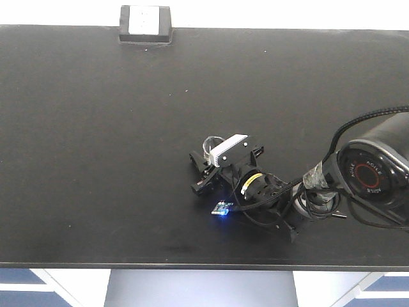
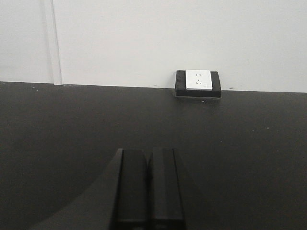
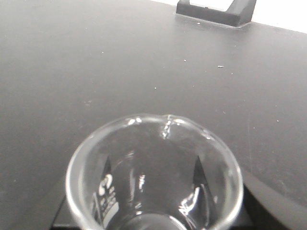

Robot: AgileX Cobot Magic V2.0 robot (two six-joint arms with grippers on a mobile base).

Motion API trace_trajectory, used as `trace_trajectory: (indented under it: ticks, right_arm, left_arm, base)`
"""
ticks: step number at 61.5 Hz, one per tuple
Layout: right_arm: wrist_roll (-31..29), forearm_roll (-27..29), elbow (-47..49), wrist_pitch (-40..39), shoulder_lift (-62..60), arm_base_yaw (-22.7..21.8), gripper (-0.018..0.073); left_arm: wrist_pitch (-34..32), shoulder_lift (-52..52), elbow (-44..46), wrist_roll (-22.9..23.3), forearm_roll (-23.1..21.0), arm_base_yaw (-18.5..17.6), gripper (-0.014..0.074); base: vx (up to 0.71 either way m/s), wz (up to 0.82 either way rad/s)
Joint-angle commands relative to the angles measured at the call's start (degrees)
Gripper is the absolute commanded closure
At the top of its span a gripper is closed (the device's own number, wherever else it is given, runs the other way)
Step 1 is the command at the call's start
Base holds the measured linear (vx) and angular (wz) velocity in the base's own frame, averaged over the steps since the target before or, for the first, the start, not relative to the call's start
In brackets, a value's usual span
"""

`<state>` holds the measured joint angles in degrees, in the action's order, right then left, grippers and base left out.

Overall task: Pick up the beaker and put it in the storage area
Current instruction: 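Extend the right arm and lower the beaker onto the bench center, then open the right gripper to release the beaker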

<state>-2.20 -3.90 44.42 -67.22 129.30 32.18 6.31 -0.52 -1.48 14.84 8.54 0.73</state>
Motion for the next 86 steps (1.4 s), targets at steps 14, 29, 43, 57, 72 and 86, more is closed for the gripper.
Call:
trace_trajectory:
  ticks: [14, 29, 43, 57, 72, 86]
  right_arm:
    - [0.1, -2.5, 0.6, -5.6, -2.1, 0.0, 0.0308]
    - [0.1, -2.1, 0.6, -5.4, -2.1, 0.0, 0.0053]
    - [2.9, -1.9, 0.6, -5.4, -2.1, 0.0, 0.0011]
    - [4.5, -1.9, 0.6, -3.9, -3.2, 0.0, 0.0011]
    - [4.5, -1.0, -3.5, 0.3, -9.4, 0.0, 0.0011]
    - [4.5, 1.3, -12.1, -2.0, -14.0, 0.0, 0.0011]
  left_arm:
    - [-4.8, -1.1, -1.3, 0.3, -0.3, -0.4, 0.0605]
    - [-4.8, -1.1, -1.3, 0.3, -0.3, -0.4, 0.0605]
    - [-4.8, -1.1, -1.3, 0.3, -0.3, -0.4, 0.0605]
    - [-4.8, -1.1, -1.3, 0.3, -0.3, -0.4, 0.0605]
    - [-4.8, -1.1, -1.3, 0.3, -0.3, -0.4, 0.0605]
    - [-4.8, -1.1, -1.3, 0.3, -0.3, -0.4, 0.0605]
  base:
    - [0.00, 0.00]
    - [0.00, 0.00]
    - [0.00, 0.00]
    - [0.00, 0.00]
    - [0.00, 0.00]
    - [0.00, 0.00]
